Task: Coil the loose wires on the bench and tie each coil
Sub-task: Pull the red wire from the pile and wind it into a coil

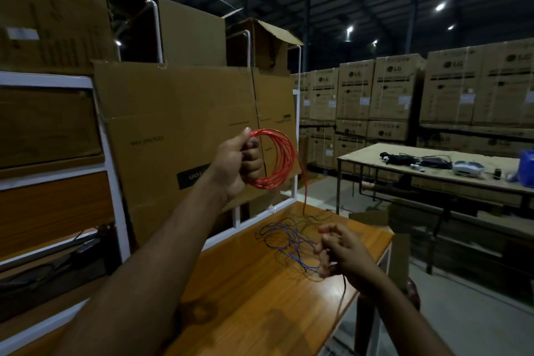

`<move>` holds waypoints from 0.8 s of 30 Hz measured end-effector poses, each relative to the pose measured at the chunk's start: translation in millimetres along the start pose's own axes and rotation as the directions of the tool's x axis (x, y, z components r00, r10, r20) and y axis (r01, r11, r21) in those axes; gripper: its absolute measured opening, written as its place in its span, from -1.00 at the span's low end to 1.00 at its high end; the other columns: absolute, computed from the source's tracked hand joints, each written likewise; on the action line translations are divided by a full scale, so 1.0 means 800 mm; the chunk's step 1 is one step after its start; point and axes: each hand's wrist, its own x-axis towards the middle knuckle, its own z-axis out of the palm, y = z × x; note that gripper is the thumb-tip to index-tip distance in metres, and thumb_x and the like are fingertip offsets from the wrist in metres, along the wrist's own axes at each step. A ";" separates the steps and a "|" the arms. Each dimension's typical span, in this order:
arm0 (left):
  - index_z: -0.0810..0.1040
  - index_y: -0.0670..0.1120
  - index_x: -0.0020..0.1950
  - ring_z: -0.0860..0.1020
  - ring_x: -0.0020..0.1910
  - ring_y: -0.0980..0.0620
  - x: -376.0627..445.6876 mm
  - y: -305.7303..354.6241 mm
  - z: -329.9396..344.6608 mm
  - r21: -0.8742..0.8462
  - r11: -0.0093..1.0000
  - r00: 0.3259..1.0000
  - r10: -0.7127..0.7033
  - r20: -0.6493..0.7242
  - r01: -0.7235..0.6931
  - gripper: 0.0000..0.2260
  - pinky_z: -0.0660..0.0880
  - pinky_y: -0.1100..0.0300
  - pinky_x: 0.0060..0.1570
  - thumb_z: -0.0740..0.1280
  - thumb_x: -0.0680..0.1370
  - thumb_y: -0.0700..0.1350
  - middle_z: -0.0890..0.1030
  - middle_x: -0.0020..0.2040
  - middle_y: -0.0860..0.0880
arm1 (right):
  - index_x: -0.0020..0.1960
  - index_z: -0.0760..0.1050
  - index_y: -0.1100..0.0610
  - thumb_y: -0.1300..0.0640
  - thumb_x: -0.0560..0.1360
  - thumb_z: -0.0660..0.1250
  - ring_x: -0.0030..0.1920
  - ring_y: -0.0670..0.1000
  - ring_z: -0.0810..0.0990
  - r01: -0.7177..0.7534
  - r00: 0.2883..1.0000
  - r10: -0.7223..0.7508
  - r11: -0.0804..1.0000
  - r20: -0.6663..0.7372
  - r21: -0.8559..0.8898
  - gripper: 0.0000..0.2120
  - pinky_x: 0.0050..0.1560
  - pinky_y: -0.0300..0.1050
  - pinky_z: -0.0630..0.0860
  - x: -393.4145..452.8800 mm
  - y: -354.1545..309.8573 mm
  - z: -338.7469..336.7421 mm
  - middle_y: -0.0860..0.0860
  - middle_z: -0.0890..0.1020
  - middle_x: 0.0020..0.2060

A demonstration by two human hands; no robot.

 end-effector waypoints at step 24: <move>0.30 -0.03 -0.25 0.11 -0.57 0.15 -0.020 -0.029 0.006 -0.047 0.997 0.998 -0.058 -0.030 0.056 -0.62 0.06 0.27 -0.59 0.03 0.71 0.08 0.17 -0.48 0.08 | -0.01 0.63 0.13 0.19 0.63 0.25 -0.29 -0.04 0.63 0.156 0.731 -0.407 0.881 -0.548 -0.446 -0.82 -0.21 0.11 0.65 -0.002 -0.088 0.059 0.00 0.65 -0.26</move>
